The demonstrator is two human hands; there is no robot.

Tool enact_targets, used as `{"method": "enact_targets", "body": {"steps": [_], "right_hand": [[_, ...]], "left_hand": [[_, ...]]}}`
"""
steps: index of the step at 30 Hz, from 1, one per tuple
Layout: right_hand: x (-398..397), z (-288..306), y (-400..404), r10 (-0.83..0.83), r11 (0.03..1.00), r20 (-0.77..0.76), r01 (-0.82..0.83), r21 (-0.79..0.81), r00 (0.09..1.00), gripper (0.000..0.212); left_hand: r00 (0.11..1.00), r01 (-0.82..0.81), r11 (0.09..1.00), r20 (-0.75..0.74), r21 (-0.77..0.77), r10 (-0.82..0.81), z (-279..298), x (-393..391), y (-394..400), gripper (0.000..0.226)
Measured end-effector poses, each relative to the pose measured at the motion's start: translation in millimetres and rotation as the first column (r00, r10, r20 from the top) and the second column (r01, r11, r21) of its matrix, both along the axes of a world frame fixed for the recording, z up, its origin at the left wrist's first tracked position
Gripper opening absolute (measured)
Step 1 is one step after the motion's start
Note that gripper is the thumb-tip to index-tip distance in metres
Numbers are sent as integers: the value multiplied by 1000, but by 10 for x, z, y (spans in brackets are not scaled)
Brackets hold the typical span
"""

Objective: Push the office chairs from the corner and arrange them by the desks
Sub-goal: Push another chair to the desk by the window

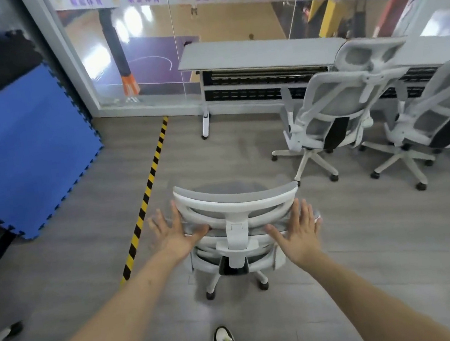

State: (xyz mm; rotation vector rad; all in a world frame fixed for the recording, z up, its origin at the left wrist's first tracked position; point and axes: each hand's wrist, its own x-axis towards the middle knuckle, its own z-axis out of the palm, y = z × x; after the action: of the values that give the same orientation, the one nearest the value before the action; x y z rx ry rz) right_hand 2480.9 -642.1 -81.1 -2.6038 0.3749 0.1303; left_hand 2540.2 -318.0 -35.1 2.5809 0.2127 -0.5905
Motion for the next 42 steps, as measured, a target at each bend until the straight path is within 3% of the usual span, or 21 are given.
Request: {"method": "enact_targets", "body": {"steps": [7, 19, 26, 33, 42], "right_hand": [[1300, 82, -141, -32, 999, 0, 32, 13, 999, 119], [3834, 132, -659, 1, 1000, 69, -3, 28, 998, 115], [5426, 278, -1114, 140, 990, -100, -140, 4, 985, 111], [6285, 243, -1330, 282, 948, -136, -297, -112, 950, 73], [7288, 283, -1482, 377, 897, -276, -423, -130, 884, 93]], "left_hand": [[1000, 30, 997, -5, 76, -30, 86, 1307, -188, 122], [999, 11, 995, -35, 101, -8, 165, 3712, -716, 125], [989, 117, 964, -119, 240, -90, 176, 5005, -1012, 103], [978, 205, 907, -54, 367, -199, 243, 5851, -1368, 67], [970, 244, 874, -113, 421, -216, 252, 6847, -1585, 59]]}}
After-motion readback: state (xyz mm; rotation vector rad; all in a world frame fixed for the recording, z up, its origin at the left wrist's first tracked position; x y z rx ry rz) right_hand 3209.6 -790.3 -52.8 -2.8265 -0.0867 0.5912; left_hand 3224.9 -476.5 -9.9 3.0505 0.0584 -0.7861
